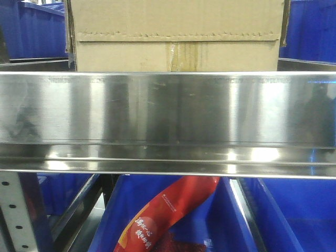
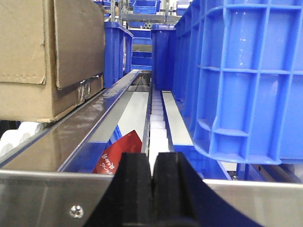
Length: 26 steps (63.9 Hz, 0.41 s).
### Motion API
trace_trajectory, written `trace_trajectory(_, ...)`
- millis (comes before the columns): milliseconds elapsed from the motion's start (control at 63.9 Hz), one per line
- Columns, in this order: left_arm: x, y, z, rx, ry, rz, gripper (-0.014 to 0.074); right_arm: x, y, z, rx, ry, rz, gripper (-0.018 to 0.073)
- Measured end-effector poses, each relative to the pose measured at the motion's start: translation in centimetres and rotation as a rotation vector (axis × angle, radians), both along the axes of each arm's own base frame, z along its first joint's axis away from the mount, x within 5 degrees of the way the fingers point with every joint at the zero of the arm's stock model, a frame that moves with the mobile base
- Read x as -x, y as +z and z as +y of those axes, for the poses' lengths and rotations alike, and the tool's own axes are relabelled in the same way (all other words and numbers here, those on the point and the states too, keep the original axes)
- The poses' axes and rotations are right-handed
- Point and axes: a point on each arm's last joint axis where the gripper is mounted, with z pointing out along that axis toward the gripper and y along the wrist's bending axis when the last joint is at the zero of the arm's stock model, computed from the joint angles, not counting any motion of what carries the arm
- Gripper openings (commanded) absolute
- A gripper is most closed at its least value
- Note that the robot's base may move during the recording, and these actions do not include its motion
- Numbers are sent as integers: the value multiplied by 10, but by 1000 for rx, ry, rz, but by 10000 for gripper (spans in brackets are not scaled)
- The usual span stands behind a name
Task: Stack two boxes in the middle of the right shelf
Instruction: 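Open both grippers and withdraw them from the boxes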
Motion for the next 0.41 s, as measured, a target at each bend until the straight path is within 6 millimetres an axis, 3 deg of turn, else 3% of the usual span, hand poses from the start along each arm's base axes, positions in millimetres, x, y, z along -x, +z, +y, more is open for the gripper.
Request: trace_trajectory(407,0,0,0,0,0,0,-111,0,0,0,-2,0,0,-162)
